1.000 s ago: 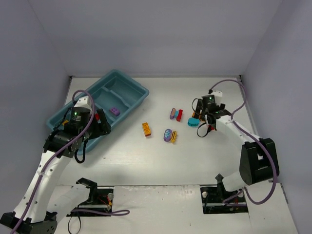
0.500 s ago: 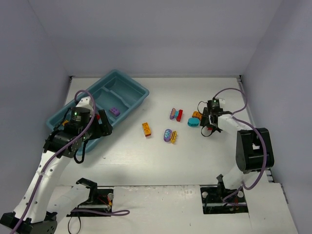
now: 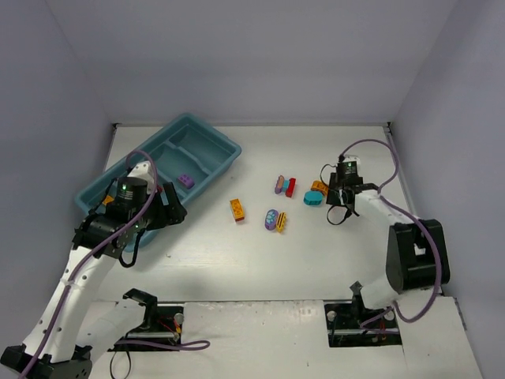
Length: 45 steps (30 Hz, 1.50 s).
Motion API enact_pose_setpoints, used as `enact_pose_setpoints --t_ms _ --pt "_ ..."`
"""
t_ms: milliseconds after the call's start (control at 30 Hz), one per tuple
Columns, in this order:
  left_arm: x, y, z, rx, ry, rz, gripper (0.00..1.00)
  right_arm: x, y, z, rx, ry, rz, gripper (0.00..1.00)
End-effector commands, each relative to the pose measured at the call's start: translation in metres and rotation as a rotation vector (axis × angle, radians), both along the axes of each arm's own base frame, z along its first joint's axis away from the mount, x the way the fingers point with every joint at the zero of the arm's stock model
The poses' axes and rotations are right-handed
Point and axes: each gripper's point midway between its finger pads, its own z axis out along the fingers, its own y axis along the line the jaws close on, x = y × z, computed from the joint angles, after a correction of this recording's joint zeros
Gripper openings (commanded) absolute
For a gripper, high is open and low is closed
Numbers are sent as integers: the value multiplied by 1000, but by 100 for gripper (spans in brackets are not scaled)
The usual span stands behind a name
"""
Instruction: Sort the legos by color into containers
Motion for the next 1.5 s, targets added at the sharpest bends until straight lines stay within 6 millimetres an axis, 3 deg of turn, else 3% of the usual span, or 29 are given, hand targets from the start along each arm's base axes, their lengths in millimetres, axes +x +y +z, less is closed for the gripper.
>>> enact_pose_setpoints --t_ms 0,33,67,133,167,400,467,500,633,700,1067,1200,1300,1367,1433,1467 --pt "19 -18 29 -87 -91 -44 74 16 44 81 55 -247 183 0" --pt "20 -23 33 -108 -96 -56 74 14 57 91 69 -273 234 0" --pt "21 -32 39 -154 -97 -79 73 6 89 103 111 -300 348 0" --pt "29 -47 50 -217 -116 -112 74 -3 115 128 138 -369 464 0" --pt "33 -60 61 -282 -128 -145 74 -13 140 140 184 -398 561 0" --pt "45 -119 117 -514 -197 -295 74 -67 228 202 341 -566 855 0" --pt "50 -133 119 -534 -164 -321 74 -77 243 214 362 -597 907 0" --pt "45 -145 129 -545 -170 -359 74 -85 254 221 375 -609 944 0" --pt "40 -177 131 -538 -147 -419 74 -95 271 230 384 -623 1004 0" --pt "38 -189 122 -533 -108 -435 74 -98 276 236 394 -635 1028 0" --pt "43 -211 95 -494 -46 -407 73 -108 280 250 423 -668 1078 0" --pt "46 -215 85 -490 -24 -387 68 -109 280 255 430 -680 1083 0" --pt "44 -219 79 -489 -6 -387 58 -109 278 259 428 -690 1074 1" --pt "41 -222 76 -490 7 -394 46 -110 277 259 427 -692 1071 1" --pt "40 -224 76 -500 10 -398 29 -109 276 258 425 -692 1067 1" --pt "40 -224 75 -502 13 -393 15 -109 275 257 423 -692 1064 3"
